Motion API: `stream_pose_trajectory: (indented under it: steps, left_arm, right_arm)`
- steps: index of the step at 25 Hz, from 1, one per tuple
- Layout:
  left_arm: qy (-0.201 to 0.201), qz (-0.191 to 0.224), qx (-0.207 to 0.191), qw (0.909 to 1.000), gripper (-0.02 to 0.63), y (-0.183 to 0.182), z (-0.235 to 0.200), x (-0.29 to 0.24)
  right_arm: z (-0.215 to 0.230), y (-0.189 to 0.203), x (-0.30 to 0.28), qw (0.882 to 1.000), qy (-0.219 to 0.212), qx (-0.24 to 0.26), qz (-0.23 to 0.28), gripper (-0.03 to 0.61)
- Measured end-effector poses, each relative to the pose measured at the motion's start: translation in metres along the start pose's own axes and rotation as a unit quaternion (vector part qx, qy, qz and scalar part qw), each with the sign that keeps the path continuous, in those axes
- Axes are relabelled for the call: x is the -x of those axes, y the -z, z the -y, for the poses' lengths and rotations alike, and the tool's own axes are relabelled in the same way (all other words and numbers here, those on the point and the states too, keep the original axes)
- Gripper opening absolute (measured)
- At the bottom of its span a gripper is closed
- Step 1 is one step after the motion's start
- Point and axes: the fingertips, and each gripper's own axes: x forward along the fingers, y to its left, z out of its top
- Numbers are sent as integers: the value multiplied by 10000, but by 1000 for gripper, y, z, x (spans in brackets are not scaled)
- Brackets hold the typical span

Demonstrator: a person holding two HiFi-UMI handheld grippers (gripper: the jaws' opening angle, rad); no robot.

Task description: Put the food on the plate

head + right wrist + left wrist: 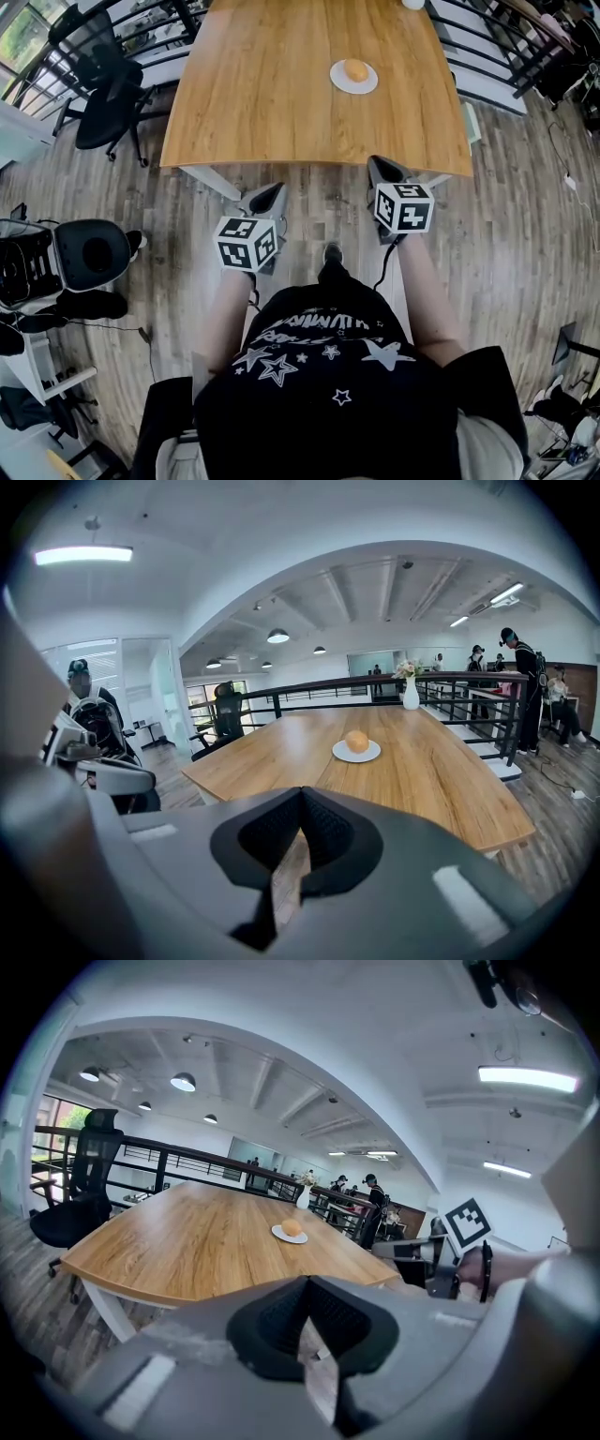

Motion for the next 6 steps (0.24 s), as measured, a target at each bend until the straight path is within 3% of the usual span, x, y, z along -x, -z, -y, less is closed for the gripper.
stream_pose_trajectory:
  steps: [6]
  left_arm:
    - [80, 29, -33, 10000, 2, 10, 7, 30]
  right_arm:
    - [-22, 9, 27, 10000, 85, 11, 24, 2]
